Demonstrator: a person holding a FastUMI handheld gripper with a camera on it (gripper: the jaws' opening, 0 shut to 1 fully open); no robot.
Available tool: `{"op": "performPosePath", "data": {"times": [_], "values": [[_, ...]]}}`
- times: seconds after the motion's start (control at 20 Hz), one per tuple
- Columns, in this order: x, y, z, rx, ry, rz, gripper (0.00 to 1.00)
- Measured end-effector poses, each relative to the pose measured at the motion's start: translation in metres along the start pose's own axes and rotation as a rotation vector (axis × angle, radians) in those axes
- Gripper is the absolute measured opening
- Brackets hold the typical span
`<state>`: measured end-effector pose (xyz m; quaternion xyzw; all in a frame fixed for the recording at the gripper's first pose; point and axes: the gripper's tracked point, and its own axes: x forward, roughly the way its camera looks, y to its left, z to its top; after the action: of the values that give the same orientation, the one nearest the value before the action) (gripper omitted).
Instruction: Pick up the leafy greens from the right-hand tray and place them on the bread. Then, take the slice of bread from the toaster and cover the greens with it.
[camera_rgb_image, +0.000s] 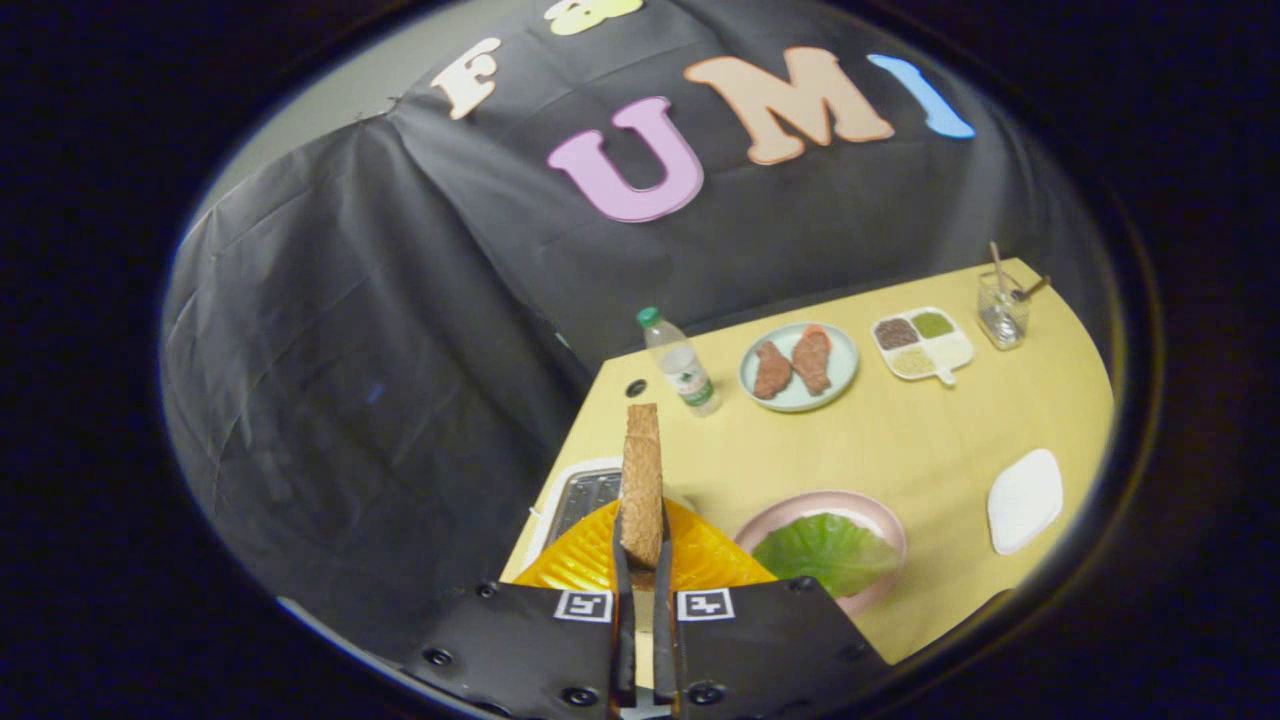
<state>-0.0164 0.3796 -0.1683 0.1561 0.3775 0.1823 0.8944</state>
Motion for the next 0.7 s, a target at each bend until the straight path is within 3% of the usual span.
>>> {"op": "performPosePath", "data": {"times": [0.3,0.5,0.7], "values": [[0.015,-0.076,-0.052,0.102,0.145,-0.1,0.09],[0.03,-0.089,-0.084,0.165,0.215,-0.072,0.1],[0.048,-0.092,-0.088,0.195,0.187,-0.032,0.1]]}}
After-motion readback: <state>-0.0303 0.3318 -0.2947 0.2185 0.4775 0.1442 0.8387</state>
